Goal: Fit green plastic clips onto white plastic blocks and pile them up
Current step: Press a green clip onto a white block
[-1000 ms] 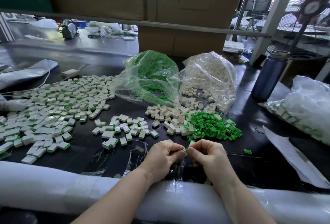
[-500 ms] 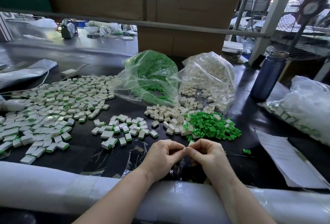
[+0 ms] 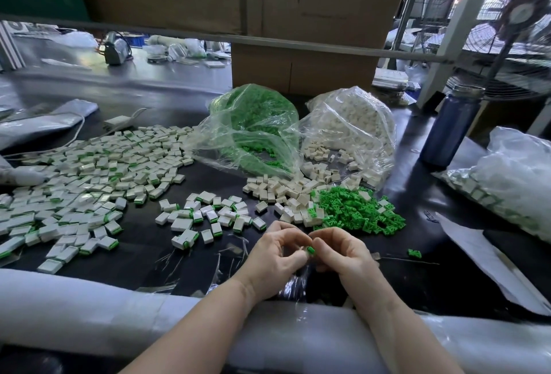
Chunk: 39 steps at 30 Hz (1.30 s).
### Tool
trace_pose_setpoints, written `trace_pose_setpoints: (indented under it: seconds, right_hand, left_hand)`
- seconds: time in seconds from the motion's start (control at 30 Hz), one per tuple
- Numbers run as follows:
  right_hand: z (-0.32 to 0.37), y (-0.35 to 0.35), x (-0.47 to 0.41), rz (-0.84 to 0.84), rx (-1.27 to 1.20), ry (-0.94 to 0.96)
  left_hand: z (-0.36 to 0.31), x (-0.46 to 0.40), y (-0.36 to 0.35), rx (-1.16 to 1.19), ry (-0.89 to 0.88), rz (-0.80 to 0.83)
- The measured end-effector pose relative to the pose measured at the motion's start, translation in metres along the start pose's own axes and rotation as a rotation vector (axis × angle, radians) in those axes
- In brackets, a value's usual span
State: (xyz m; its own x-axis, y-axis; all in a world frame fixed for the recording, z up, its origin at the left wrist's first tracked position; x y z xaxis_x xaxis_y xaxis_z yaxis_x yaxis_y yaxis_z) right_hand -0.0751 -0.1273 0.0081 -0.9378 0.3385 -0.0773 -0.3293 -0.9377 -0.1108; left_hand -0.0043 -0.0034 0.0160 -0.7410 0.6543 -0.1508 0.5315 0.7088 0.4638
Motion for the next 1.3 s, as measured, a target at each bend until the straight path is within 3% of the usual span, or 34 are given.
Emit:
trace_pose_setpoints:
  seconds: [0.17,0.87,1.3]
  right_hand:
    - [0.001,-0.006,0.001,0.121,0.078,-0.018]
    - [-0.002,0.001,-0.001,0.07,0.019,-0.057]
    - [-0.002,0.001,0.0,0.076,-0.016,-0.069]
  left_hand:
    - [0.0,0.002,-0.001,-0.024,-0.021,0.056]
    - [0.003,0.0,-0.011,-0.325,-0.048,0.188]
    - [0.003,0.001,-0.01,-0.352,-0.02,0.224]
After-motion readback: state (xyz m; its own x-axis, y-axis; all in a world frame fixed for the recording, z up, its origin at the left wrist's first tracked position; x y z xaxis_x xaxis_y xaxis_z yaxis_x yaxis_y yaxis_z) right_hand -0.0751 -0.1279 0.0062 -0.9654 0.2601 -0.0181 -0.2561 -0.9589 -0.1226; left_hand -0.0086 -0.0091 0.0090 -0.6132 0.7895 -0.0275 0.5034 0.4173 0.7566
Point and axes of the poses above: each hand's wrist, its own x-axis away from the middle knuckle, its own y-axis out of the back of the hand, z = x × y, the point moved 2 cm from there along -x, towards the middle knuckle, and after that the axes turned 10 degrees about -x, right-handed, at the moved point
